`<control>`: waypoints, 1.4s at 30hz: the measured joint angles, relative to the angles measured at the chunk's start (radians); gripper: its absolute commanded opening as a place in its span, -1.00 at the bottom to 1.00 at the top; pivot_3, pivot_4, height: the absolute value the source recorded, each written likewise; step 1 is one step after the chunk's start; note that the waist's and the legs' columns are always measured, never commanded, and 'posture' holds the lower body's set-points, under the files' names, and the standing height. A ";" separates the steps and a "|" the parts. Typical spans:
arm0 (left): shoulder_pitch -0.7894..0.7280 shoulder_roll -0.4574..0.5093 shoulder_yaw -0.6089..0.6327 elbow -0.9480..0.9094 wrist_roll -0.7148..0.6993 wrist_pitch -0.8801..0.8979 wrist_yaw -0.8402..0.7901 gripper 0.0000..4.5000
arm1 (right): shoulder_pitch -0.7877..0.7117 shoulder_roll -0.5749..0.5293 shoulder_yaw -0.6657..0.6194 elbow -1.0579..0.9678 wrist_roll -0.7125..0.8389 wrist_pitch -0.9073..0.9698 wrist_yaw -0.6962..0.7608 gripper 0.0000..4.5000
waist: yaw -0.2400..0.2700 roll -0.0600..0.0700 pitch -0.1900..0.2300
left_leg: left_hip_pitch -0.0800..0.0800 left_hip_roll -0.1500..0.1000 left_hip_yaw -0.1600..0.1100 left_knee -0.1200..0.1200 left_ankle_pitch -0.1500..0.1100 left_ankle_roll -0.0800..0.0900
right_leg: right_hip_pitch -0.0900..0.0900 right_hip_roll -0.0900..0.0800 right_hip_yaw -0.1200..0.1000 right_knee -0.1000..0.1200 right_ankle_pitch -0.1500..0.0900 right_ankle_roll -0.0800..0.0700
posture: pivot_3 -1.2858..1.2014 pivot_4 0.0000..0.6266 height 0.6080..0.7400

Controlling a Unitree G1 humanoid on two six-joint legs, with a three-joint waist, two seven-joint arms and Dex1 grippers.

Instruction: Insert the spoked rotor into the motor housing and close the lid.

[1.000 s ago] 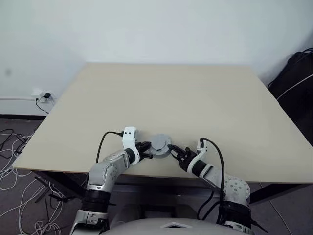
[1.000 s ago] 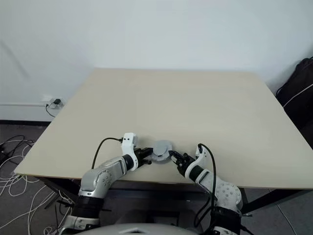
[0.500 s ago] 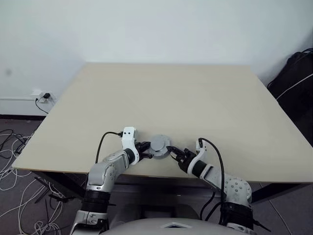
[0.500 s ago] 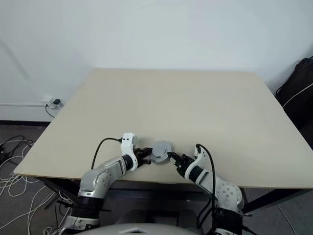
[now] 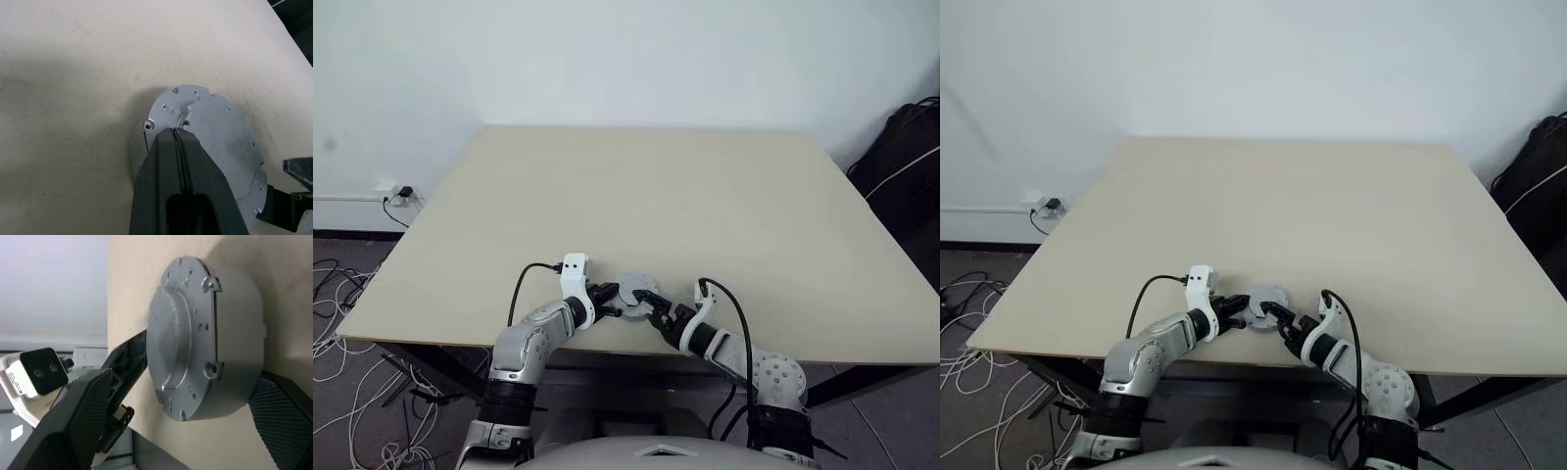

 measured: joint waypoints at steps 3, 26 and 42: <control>0.000 0.000 0.000 0.000 0.000 0.000 -0.001 -1.00 | 0.000 0.000 -0.001 0.000 0.001 -0.006 0.001 0.99 | 0.000 0.000 0.000 | 0.000 0.000 0.000 0.000 0.000 0.000 | 0.000 0.000 0.000 0.000 0.000 0.000 | 0.03 -1.00 1.00; 0.001 0.002 0.001 0.000 0.019 0.003 -0.001 -1.00 | 0.025 -0.021 -0.002 -0.007 0.032 -0.016 -0.001 -0.45 | 0.009 -0.001 0.002 | 0.000 0.000 0.000 -0.001 0.000 0.000 | 0.000 0.000 0.000 -0.001 0.000 0.000 | 0.03 -1.00 1.00; 0.101 -0.067 0.089 -0.081 0.005 -0.268 0.030 -1.00 | 0.052 -0.003 -0.001 -0.018 0.061 -0.014 -0.011 -0.45 | 0.009 -0.002 0.004 | -0.001 0.000 0.000 -0.004 0.000 0.000 | -0.003 -0.001 0.001 -0.002 -0.001 -0.002 | 0.03 -1.00 1.00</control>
